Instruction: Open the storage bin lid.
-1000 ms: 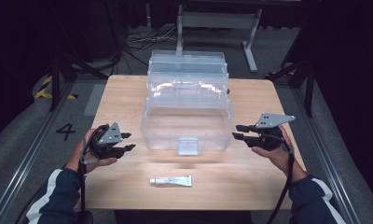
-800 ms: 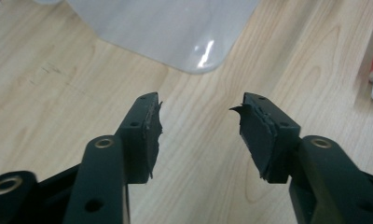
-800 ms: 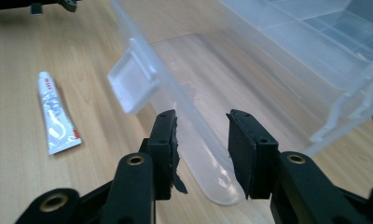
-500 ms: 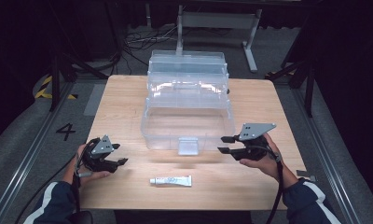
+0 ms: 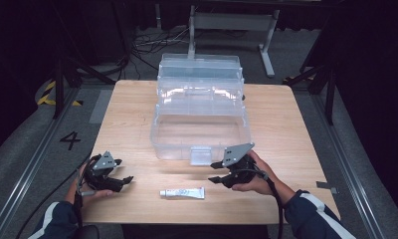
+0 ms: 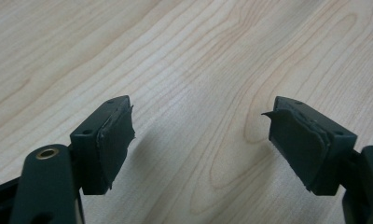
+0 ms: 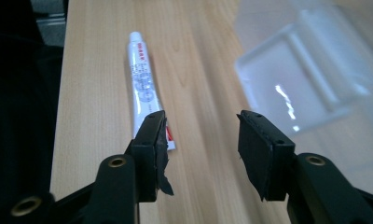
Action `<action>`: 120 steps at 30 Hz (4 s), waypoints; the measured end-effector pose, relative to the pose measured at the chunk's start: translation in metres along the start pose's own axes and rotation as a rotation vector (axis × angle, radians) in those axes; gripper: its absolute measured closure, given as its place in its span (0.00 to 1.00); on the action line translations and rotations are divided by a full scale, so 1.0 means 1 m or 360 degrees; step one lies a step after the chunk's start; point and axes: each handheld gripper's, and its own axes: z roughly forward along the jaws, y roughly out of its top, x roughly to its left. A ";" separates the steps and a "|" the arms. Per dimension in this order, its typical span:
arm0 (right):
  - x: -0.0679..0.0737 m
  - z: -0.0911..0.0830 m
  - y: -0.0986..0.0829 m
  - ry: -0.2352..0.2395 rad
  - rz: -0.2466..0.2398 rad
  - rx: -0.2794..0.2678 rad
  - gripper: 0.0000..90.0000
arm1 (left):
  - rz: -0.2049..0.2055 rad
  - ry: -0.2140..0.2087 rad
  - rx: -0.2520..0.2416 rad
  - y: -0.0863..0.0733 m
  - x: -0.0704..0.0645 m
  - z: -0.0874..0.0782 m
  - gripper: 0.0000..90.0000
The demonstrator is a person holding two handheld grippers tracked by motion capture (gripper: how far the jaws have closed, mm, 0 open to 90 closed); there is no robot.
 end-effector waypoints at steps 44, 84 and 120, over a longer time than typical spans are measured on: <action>0.028 0.128 0.064 0.0276 -0.0244 0.0489 0.61 | -0.0082 -0.0023 -0.0028 -0.004 0.003 0.004 0.20; 0.020 0.094 0.060 0.0241 -0.0281 0.0618 0.80 | -0.0089 -0.0025 -0.0030 -0.003 0.003 0.005 0.19; -0.003 0.002 0.038 0.0104 -0.0163 0.0494 0.80 | -0.0093 -0.0021 -0.0030 -0.003 0.003 0.005 0.19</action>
